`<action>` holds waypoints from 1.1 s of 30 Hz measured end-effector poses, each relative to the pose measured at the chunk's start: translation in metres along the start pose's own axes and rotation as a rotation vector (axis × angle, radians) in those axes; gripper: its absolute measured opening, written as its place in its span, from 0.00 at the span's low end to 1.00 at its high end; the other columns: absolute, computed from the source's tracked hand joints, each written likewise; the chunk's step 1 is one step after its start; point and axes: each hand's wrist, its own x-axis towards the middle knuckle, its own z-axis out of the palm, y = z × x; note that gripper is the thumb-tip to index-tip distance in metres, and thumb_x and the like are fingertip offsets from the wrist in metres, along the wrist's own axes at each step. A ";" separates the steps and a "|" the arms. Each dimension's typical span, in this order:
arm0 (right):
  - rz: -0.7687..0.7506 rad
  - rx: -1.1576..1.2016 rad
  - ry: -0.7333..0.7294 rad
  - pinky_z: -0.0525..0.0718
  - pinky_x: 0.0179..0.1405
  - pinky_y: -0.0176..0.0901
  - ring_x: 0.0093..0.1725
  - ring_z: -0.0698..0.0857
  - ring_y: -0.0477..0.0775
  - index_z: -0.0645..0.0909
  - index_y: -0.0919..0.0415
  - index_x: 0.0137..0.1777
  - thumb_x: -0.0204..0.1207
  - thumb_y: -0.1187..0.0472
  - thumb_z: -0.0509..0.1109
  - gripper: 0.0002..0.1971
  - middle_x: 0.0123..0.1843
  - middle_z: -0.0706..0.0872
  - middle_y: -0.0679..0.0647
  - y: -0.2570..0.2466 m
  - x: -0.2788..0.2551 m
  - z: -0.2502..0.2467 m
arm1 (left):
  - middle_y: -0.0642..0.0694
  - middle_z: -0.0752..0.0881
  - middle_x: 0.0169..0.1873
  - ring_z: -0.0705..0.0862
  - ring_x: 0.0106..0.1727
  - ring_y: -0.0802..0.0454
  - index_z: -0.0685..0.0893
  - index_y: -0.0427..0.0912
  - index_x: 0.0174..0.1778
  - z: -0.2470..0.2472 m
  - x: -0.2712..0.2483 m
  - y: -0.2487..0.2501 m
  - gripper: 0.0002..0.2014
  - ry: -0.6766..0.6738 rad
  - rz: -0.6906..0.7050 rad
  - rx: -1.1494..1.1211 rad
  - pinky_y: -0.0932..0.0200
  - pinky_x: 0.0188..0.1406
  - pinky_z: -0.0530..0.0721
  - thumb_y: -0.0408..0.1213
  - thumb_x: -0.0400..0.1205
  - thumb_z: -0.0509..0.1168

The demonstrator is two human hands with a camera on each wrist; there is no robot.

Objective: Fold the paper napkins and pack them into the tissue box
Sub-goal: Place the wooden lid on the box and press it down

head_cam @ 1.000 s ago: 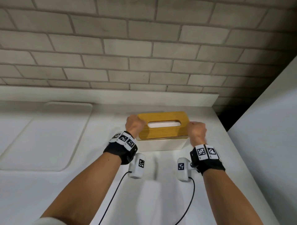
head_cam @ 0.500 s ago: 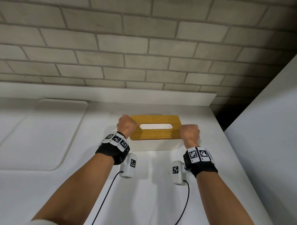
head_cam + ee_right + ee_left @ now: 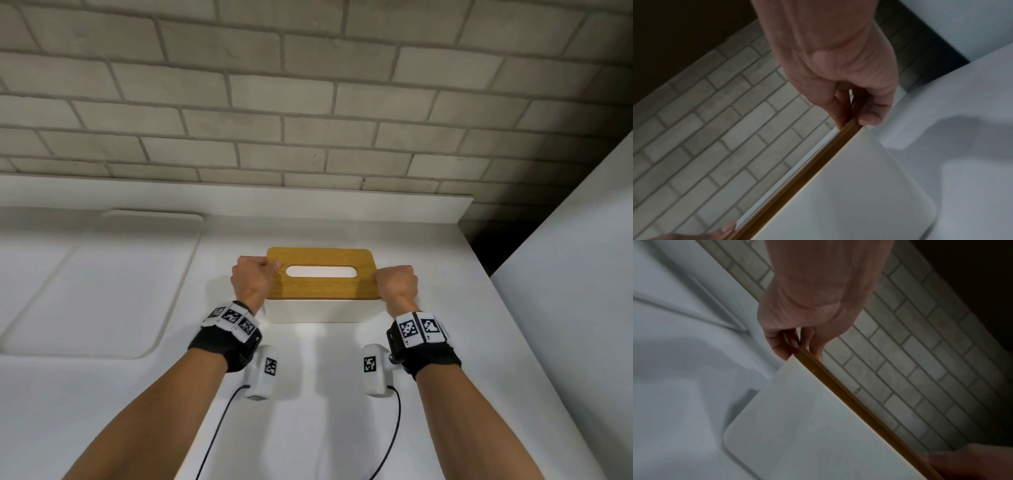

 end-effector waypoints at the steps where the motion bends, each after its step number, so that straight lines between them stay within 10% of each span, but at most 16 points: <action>1: -0.019 -0.006 -0.024 0.84 0.61 0.55 0.58 0.86 0.66 0.77 0.68 0.64 0.76 0.63 0.68 0.17 0.62 0.84 0.65 -0.003 -0.008 0.012 | 0.44 0.89 0.44 0.84 0.52 0.43 0.91 0.39 0.44 -0.015 0.005 -0.007 0.08 0.006 -0.018 0.011 0.53 0.57 0.81 0.40 0.78 0.73; 8: -0.155 -0.005 -0.234 0.91 0.48 0.57 0.47 0.89 0.65 0.89 0.63 0.53 0.73 0.64 0.73 0.10 0.52 0.88 0.61 -0.023 -0.053 0.076 | 0.38 0.85 0.63 0.82 0.59 0.44 0.84 0.33 0.66 -0.101 0.036 -0.049 0.21 -0.031 -0.123 -0.117 0.56 0.58 0.77 0.29 0.76 0.74; 19: -0.178 -0.087 -0.205 0.91 0.43 0.54 0.35 0.90 0.62 0.86 0.59 0.64 0.80 0.56 0.70 0.15 0.58 0.84 0.59 -0.021 -0.064 0.085 | 0.36 0.84 0.65 0.80 0.68 0.41 0.83 0.27 0.65 -0.107 0.031 -0.065 0.18 -0.022 0.012 -0.135 0.63 0.60 0.75 0.31 0.80 0.71; 22: -0.162 -0.107 -0.190 0.88 0.27 0.44 0.18 0.84 0.54 0.83 0.65 0.62 0.82 0.53 0.65 0.17 0.53 0.85 0.59 -0.024 -0.067 0.085 | 0.39 0.85 0.62 0.80 0.67 0.43 0.84 0.27 0.63 -0.106 0.030 -0.066 0.17 -0.013 0.015 -0.117 0.64 0.59 0.73 0.31 0.81 0.70; 24: -0.206 -0.187 -0.202 0.87 0.24 0.43 0.22 0.86 0.56 0.82 0.67 0.60 0.83 0.55 0.63 0.16 0.52 0.86 0.61 -0.030 -0.069 0.082 | 0.45 0.86 0.51 0.81 0.61 0.46 0.88 0.29 0.54 -0.108 0.031 -0.062 0.11 -0.014 0.000 -0.075 0.61 0.58 0.75 0.32 0.80 0.71; 28: -0.484 -0.573 -0.069 0.84 0.52 0.51 0.58 0.84 0.63 0.83 0.65 0.60 0.81 0.61 0.63 0.13 0.59 0.84 0.59 -0.040 -0.083 0.072 | 0.43 0.88 0.48 0.84 0.56 0.39 0.89 0.35 0.47 -0.115 0.034 -0.054 0.10 -0.069 -0.003 0.120 0.51 0.58 0.82 0.39 0.79 0.72; 30: -0.679 -0.627 -0.003 0.81 0.48 0.51 0.60 0.79 0.60 0.83 0.66 0.57 0.79 0.62 0.65 0.11 0.57 0.81 0.58 -0.045 -0.090 0.075 | 0.45 0.83 0.39 0.82 0.51 0.40 0.84 0.39 0.36 -0.119 0.032 -0.048 0.11 -0.067 0.094 0.387 0.51 0.50 0.81 0.42 0.79 0.69; 33: -0.875 -0.593 -0.093 0.73 0.39 0.46 0.53 0.76 0.55 0.84 0.62 0.49 0.78 0.59 0.67 0.07 0.50 0.78 0.54 -0.053 -0.099 0.088 | 0.38 0.83 0.49 0.79 0.56 0.38 0.90 0.37 0.48 -0.117 0.031 -0.040 0.09 0.074 0.463 0.591 0.50 0.46 0.78 0.37 0.80 0.67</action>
